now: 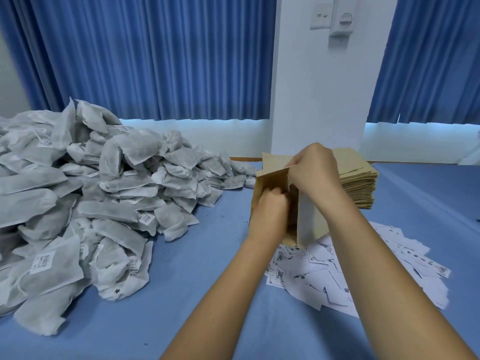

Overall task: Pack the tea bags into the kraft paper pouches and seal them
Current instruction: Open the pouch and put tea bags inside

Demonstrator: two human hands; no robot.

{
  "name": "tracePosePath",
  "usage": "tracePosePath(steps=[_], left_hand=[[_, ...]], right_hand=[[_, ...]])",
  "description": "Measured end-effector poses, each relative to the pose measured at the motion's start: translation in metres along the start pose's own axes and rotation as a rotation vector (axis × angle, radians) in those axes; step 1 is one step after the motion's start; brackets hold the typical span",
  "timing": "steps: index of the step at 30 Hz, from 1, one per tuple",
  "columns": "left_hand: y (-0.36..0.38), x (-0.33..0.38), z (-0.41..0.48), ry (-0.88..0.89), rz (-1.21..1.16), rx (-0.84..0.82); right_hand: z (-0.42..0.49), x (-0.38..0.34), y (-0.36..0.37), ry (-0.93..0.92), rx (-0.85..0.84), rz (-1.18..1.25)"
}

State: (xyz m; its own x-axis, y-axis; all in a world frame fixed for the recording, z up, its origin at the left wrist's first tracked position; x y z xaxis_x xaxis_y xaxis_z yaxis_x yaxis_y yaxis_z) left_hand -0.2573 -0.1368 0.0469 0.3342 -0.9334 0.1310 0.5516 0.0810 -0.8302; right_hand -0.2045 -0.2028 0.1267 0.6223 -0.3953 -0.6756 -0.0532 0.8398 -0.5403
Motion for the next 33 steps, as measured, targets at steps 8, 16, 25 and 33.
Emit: tracePosePath(steps=[8,16,25,33], left_hand=[[-0.108,0.002,-0.025,0.162,-0.145,0.841],[-0.096,-0.051,0.011,-0.192,-0.522,0.434],[-0.136,-0.091,-0.01,-0.445,-0.36,1.025],[0.024,-0.083,0.005,-0.478,-0.389,0.449]], right_hand=[[0.013,-0.007,-0.044,-0.13,0.057,0.14],[0.018,-0.04,-0.005,-0.384,-0.281,0.461],[0.019,0.091,0.05,0.001,-0.517,0.072],[-0.038,0.19,0.099,0.3,-0.585,-0.304]])
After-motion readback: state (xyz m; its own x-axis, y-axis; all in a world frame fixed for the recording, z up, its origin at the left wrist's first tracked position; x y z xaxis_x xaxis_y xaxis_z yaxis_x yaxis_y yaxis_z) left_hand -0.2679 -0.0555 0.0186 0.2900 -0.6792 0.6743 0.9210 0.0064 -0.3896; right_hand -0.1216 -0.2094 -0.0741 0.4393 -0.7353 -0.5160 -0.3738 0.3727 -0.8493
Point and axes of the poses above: each hand's wrist, its own z-axis towards the middle knuckle, its own y-axis out of the palm, x = y × z, the point moved 9 cm from there along z, towards the middle knuckle, and after that the axes turned 12 degrees about z, right-handed, at the moved point
